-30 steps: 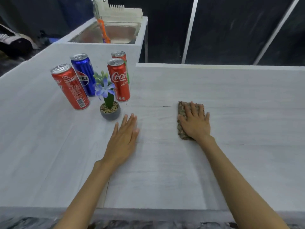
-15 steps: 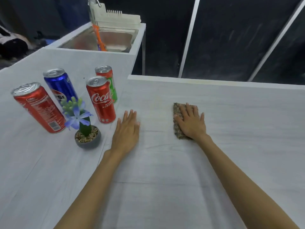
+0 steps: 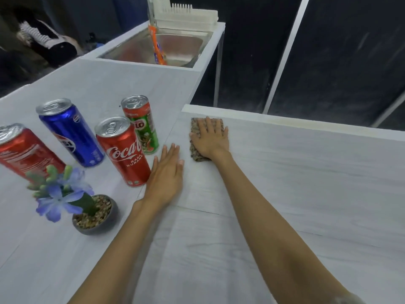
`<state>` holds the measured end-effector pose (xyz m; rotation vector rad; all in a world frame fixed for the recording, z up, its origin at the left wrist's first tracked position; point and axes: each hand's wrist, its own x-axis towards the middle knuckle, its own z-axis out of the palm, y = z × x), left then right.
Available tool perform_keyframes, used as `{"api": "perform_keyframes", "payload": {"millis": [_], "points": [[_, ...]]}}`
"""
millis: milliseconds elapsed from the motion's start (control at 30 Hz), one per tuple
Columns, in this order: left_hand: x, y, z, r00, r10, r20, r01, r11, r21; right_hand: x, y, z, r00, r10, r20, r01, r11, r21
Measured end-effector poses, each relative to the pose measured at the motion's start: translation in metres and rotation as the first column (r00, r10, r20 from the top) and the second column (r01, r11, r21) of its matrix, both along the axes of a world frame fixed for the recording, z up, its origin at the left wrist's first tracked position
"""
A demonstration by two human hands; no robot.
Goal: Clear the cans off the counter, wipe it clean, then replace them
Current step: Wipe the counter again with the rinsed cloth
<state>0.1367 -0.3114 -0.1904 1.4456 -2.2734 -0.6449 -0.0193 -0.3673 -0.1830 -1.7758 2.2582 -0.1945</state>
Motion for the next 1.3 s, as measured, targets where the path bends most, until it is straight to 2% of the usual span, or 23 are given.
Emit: {"api": "perform_keyframes", "payload": {"millis": [100,267,333,467,533,667,800,900,1000,1067,1167,1233,1300], "points": [[0.001,0.002,-0.001,1.000,-0.003,-0.008,0.003,1.000,-0.003,0.012,0.015,-0.004,0.978,0.206,-0.019,-0.206,0.978,-0.023],[0.008,0.007,0.006,0.995,-0.010,-0.099,0.008,1.000,-0.023,-0.004,0.088,-0.016,0.897,0.440,-0.027,-0.440,0.889,-0.127],[0.011,0.009,0.009,0.996,-0.034,-0.082,0.033,0.999,-0.011,-0.040,0.084,-0.014,0.910,0.411,-0.058,-0.415,0.904,-0.104],[0.018,0.018,0.007,0.997,-0.071,0.011,0.071,0.997,-0.002,-0.097,0.029,-0.004,0.997,0.063,-0.037,-0.063,0.998,-0.011],[0.019,0.024,0.006,0.997,-0.069,0.029,0.069,0.998,-0.001,-0.088,0.003,-0.003,0.999,0.000,-0.034,0.000,1.000,-0.005],[0.023,0.038,0.006,0.994,-0.074,0.076,0.073,0.997,0.017,-0.018,0.008,-0.007,0.974,0.222,-0.039,-0.223,0.975,-0.011],[0.038,0.062,0.009,0.994,-0.079,0.080,0.079,0.997,-0.004,0.027,0.092,-0.014,0.905,0.424,-0.041,-0.426,0.899,-0.103],[0.054,0.086,0.012,0.990,-0.111,0.084,0.112,0.994,-0.007,0.021,0.156,-0.019,0.859,0.508,-0.059,-0.511,0.847,-0.149],[0.067,0.110,0.013,0.984,-0.118,0.133,0.121,0.993,-0.018,-0.013,0.159,-0.012,0.901,0.426,-0.079,-0.431,0.899,-0.072],[0.073,0.124,0.013,0.981,-0.105,0.165,0.112,0.993,-0.029,-0.026,0.146,-0.004,0.966,0.253,-0.055,-0.254,0.967,-0.011],[0.085,0.144,0.011,0.979,-0.112,0.168,0.117,0.993,-0.017,-0.007,0.147,-0.001,0.996,0.064,-0.059,-0.063,0.998,0.012],[0.098,0.157,0.010,0.979,-0.142,0.144,0.142,0.990,0.006,0.031,0.173,-0.006,0.994,0.093,-0.057,-0.094,0.995,-0.015],[0.113,0.167,0.008,0.980,-0.163,0.113,0.163,0.987,0.009,0.076,0.212,-0.013,0.980,0.194,-0.048,-0.198,0.976,-0.090]]}}
